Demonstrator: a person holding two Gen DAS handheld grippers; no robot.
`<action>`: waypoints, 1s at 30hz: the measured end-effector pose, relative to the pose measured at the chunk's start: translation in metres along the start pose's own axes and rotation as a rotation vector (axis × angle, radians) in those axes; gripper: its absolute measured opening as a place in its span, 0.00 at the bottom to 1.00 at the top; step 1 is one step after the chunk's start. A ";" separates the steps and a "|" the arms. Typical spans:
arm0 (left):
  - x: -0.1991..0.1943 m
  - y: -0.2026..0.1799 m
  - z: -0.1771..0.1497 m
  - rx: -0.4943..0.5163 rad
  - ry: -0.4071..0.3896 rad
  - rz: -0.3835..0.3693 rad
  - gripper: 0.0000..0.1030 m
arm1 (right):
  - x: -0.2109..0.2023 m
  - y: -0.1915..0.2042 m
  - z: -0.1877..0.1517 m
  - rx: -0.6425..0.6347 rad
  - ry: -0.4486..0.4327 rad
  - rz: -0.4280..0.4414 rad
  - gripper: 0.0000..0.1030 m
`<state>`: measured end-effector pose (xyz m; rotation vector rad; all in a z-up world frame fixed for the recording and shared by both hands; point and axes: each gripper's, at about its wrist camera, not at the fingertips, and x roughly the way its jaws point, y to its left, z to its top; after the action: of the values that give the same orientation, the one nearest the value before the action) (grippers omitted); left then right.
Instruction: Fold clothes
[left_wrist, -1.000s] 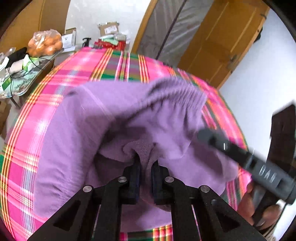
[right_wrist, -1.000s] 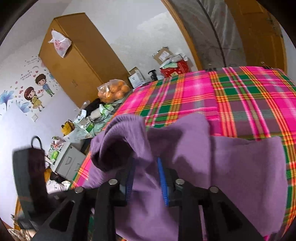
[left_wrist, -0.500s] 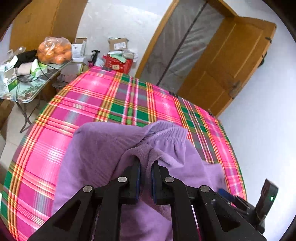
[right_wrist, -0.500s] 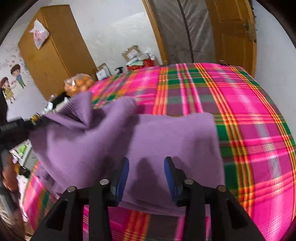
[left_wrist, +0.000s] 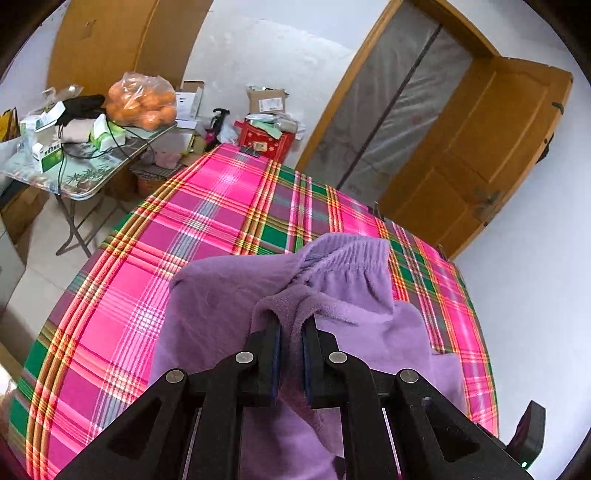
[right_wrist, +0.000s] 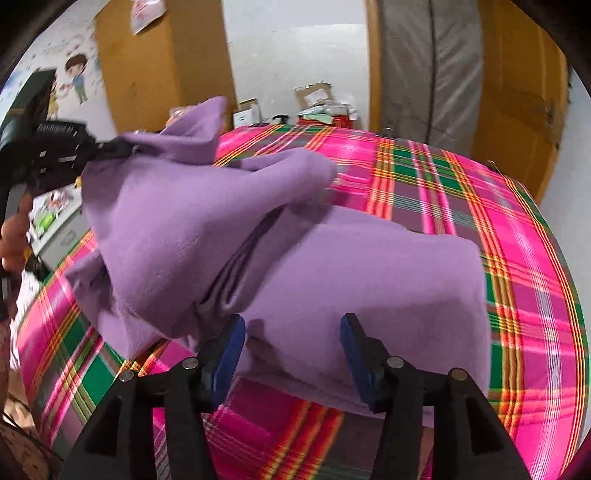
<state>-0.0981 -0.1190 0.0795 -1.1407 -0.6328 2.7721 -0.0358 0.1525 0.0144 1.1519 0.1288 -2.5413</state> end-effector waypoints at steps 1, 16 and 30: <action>0.000 0.002 0.001 -0.005 -0.005 0.004 0.09 | 0.002 0.002 0.000 -0.012 0.004 -0.009 0.55; 0.000 0.024 0.001 -0.062 -0.016 0.050 0.09 | 0.012 0.027 -0.001 -0.126 0.024 -0.080 0.63; 0.001 0.018 -0.009 -0.050 0.015 0.037 0.09 | -0.012 -0.005 0.009 0.059 -0.049 -0.107 0.09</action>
<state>-0.0911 -0.1321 0.0665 -1.1932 -0.6895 2.7907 -0.0369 0.1578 0.0289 1.1318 0.1061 -2.6814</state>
